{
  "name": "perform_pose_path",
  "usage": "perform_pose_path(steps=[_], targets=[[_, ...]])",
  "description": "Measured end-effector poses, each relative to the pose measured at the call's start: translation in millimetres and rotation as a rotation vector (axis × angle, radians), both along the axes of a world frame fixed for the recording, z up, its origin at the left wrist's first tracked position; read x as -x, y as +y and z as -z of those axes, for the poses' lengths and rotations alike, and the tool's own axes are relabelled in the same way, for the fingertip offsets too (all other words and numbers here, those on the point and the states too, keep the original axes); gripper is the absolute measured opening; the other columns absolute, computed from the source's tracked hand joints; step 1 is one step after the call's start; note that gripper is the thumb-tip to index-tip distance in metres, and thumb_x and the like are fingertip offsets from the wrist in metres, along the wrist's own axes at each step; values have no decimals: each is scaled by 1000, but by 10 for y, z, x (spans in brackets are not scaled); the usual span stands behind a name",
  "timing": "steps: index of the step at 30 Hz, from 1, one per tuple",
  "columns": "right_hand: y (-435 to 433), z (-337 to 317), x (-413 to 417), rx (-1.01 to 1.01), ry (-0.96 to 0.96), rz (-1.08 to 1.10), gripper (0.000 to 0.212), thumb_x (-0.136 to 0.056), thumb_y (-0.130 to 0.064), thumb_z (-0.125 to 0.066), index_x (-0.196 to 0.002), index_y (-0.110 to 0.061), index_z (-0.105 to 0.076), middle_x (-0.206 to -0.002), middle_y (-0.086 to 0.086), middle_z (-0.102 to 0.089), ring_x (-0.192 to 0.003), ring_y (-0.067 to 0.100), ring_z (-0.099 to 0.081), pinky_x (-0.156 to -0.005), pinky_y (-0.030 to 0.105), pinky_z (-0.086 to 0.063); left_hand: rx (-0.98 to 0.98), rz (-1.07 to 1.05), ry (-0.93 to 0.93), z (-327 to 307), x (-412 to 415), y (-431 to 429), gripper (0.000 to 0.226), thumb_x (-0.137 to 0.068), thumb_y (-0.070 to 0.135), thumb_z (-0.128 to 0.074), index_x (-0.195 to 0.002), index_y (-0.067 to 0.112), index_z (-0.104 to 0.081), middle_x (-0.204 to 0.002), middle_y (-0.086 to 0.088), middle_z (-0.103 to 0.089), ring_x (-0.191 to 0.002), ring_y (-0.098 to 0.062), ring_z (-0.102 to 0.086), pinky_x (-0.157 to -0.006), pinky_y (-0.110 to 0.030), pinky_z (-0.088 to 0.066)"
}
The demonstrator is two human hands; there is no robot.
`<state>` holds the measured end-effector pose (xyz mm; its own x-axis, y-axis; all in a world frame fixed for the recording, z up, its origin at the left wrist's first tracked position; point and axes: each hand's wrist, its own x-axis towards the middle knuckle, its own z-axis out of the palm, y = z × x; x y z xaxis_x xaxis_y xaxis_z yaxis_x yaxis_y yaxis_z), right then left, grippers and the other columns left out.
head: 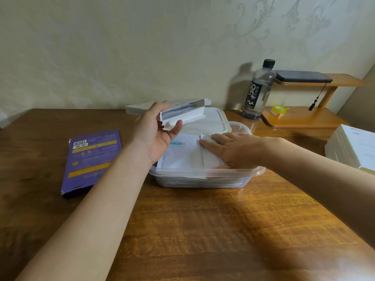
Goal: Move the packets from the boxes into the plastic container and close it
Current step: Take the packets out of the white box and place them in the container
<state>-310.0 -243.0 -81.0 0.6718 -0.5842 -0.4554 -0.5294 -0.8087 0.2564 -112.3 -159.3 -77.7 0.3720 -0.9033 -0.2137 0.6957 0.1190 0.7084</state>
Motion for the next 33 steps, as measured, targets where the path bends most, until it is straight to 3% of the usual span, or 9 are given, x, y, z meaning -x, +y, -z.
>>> perform_pose_path(steps=[2,5,7,9,13,18,21,26,33], targets=[[9,-15,1,-1,-52,11,99,-81,-85,-30,-157,-37,12,-168,2,-7,-153,31,-14,-120,61,-15,0,-3,0,-5,5,4,17,-91,11,-71,-106,7,-65,-115,-15,-61,-90,-29,-63,-56,-25,-57],[66,-110,27,-85,-289,112,101,-72,-87,-41,-157,-35,-22,-160,-2,-31,-146,27,-32,-117,52,-30,-3,-7,-10,-18,13,13,11,-91,12,-71,-100,8,-66,-113,-14,-60,-87,-27,-63,-55,-25,-57],[106,-174,38,-86,-564,166,83,-78,-77,-53,-145,-29,-48,-147,-3,-51,-133,20,-49,-109,42,-43,1,-5,-13,-35,20,27,6,-92,13,-71,-94,10,-66,-106,-13,-61,-81,-26,-64,-53,-25,-57],[143,-198,-1,-2,-875,155,52,-89,-53,-64,-130,-21,-63,-121,-3,-68,-109,15,-65,-94,35,-55,4,5,-8,-38,19,29,7,-92,15,-71,-94,10,-66,-104,-13,-65,-77,-26,-68,-52,-25,-56],[263,-195,-240,79,-1266,185,25,-94,-29,-66,-117,-20,-71,-88,-8,-68,-81,15,-68,-81,38,-58,8,-9,-30,-32,17,25,12,-91,20,-73,-97,11,-68,-112,-14,-66,-81,-28,-71,-50,-23,-55],[261,-146,-479,139,-1307,170,28,-94,-29,-62,-120,-22,-70,-85,-4,-73,-80,21,-68,-78,41,-56,20,17,-71,-38,34,39,16,-94,23,-70,-98,9,-68,-91,-12,-73,-77,-25,-73,-50,-23,-55],[239,-110,-553,223,-1269,112,22,-92,-26,-59,-108,-20,-73,-79,-2,-72,-76,25,-64,-71,40,-55,20,29,-94,-42,29,38,15,-95,24,-67,-97,9,-69,-87,-10,-74,-69,-20,-72,-50,-22,-55],[188,-34,-580,288,-1235,43,15,-91,-24,-61,-92,-17,-74,-75,1,-66,-73,27,-59,-61,41,-53,16,27,-99,-46,32,40,13,-95,20,-67,-98,8,-70,-89,-11,-73,-66,-21,-71,-49,-22,-55],[130,-78,-553,304,-1377,-44,8,-78,-17,-81,-83,-12,-78,-86,8,-58,-78,29,-58,-63,42,-51,-4,27,-106,-30,32,42,32,-94,19,-67,-121,2,-67,-101,-15,-74,-74,-22,-71,-48,-23,-54]])
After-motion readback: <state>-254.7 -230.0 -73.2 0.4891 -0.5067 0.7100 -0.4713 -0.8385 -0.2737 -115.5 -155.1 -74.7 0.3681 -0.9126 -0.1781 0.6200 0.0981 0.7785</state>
